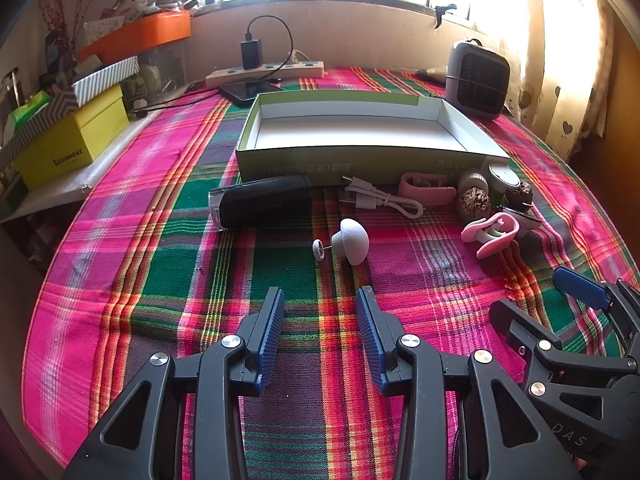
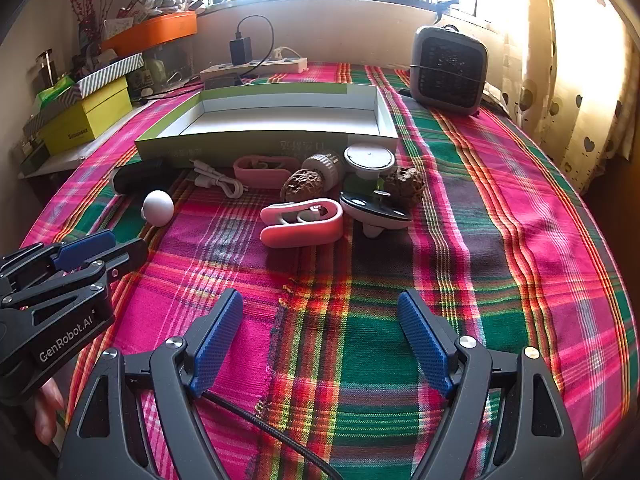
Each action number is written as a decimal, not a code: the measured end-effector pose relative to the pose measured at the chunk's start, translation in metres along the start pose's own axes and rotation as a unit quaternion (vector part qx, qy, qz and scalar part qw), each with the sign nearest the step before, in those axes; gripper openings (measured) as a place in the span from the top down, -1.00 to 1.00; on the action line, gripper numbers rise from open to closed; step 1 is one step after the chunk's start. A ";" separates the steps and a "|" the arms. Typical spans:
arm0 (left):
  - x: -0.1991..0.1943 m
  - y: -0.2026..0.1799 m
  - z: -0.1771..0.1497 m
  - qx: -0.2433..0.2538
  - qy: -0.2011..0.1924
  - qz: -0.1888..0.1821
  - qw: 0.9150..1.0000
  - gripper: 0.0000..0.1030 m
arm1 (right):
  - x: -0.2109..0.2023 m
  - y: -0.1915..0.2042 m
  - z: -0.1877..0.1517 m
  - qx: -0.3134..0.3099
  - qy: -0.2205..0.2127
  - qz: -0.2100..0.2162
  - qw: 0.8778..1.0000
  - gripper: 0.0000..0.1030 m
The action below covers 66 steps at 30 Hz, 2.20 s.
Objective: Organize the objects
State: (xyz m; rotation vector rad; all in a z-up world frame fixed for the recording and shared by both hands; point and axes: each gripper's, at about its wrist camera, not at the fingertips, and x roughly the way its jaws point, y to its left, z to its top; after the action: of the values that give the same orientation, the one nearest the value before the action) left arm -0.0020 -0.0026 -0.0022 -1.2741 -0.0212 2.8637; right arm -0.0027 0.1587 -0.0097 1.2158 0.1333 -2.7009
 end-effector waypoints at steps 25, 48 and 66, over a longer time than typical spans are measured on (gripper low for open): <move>-0.002 -0.002 0.001 0.004 0.002 0.003 1.000 0.30 | 0.000 0.000 0.001 0.000 -0.002 0.000 1.000 -0.55; 0.001 0.008 0.006 0.034 0.011 -0.052 0.998 0.31 | 0.000 -0.006 0.006 -0.028 0.009 0.040 0.999 -0.55; 0.008 0.008 0.019 0.033 0.017 -0.100 0.994 0.31 | 0.018 -0.012 0.043 -0.042 0.009 0.125 0.991 -0.37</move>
State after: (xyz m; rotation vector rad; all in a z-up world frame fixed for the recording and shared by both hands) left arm -0.0214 -0.0106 0.0046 -1.2311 -0.0496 2.6523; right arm -0.0482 0.1616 0.0052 1.1479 0.0898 -2.4445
